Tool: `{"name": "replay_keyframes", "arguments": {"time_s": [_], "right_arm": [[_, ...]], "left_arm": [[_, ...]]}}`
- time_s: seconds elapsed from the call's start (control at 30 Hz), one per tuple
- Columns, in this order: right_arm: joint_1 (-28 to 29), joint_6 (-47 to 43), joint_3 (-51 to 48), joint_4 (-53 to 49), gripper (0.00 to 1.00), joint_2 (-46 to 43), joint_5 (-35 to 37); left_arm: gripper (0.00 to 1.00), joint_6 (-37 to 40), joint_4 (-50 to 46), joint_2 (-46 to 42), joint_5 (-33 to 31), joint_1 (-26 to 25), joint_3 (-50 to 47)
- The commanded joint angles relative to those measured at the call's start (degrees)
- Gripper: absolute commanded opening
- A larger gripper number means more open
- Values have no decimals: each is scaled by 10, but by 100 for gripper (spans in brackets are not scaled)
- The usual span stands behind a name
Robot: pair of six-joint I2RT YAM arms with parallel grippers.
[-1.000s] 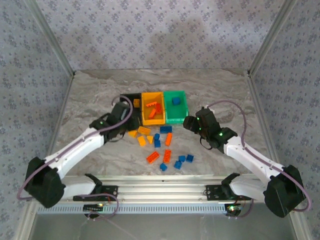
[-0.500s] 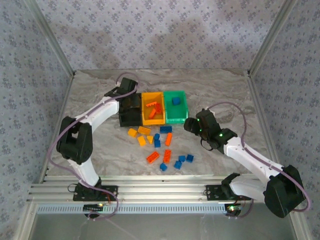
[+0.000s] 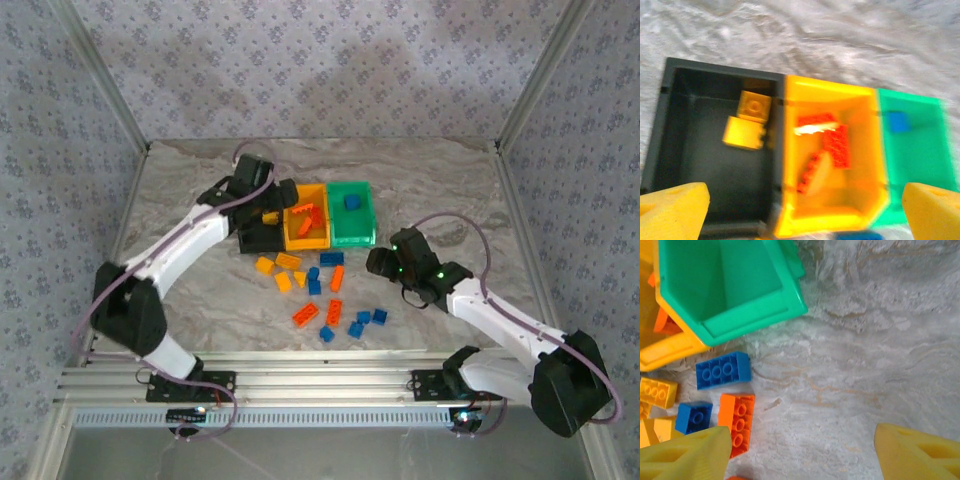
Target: Sort the legos into containers by color
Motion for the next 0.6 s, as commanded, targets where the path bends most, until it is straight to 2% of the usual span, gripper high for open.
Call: {"name": "replay_keyframes", "arguments": {"time_s": [0.0, 0.17, 0.23, 0.4, 0.57], "right_arm": [[19, 13, -19, -43, 77, 0, -10], [45, 29, -43, -36, 77, 10, -18], [58, 30, -37, -18, 77, 19, -19], [106, 27, 2, 35, 77, 59, -3], [125, 31, 62, 69, 75, 156, 4]], "left_arm": [[99, -4, 18, -75, 18, -52, -52], [99, -33, 39, -164, -11, -138, -181], [99, -47, 34, -195, -32, -158, -225], [99, -77, 9, -297, -64, -162, -325], [100, -104, -20, -381, -86, -161, -392]]}}
